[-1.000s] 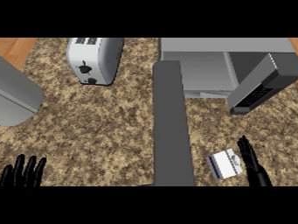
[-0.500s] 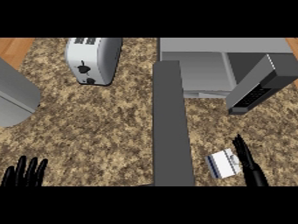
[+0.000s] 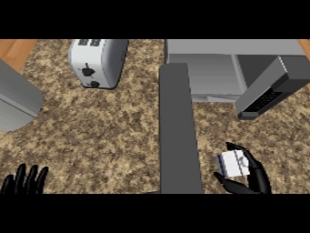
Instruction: Pick up the milk, place it into the microwave and close the microwave
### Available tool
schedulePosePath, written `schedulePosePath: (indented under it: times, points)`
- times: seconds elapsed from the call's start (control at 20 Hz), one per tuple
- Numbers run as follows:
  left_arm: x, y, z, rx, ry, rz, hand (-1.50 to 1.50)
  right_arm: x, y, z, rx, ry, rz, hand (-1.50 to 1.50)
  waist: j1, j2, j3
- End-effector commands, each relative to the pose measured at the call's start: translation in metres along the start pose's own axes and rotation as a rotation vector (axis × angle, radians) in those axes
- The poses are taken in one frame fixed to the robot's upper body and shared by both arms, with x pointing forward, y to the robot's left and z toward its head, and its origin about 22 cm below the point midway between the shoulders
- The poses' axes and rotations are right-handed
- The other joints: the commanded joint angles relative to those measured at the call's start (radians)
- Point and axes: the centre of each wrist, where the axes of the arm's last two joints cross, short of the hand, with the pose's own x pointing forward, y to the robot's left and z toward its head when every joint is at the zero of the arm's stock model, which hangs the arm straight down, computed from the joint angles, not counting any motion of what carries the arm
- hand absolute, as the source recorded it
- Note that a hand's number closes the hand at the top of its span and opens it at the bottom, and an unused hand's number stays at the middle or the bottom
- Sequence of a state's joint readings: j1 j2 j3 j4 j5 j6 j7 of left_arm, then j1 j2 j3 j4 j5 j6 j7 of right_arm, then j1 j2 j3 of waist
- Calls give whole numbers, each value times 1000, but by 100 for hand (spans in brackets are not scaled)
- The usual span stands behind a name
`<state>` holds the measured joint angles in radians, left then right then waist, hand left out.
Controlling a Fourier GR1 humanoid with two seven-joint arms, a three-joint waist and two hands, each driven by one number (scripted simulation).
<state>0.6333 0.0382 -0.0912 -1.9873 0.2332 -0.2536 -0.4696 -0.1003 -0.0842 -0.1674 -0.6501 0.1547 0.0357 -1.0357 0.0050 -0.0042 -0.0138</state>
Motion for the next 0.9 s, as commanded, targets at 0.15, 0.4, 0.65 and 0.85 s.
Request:
schedulePosePath:
  times: [0.15,0.4,0.65,0.85]
  points:
    - [3,7,-8,-8,3,16,-150,1,14,-32,-68,-92,85,150,3,6,15]
    - [-12,-6,-1,-22,5,17,-150,-2,21,-41,-93,-136,45,150,7,7,15]
    - [-6,6,3,-20,11,12,-150,8,3,-82,-215,-141,77,150,24,12,17]
    - [-7,0,8,-45,-3,23,-150,8,8,-90,-297,-153,30,150,31,14,17]
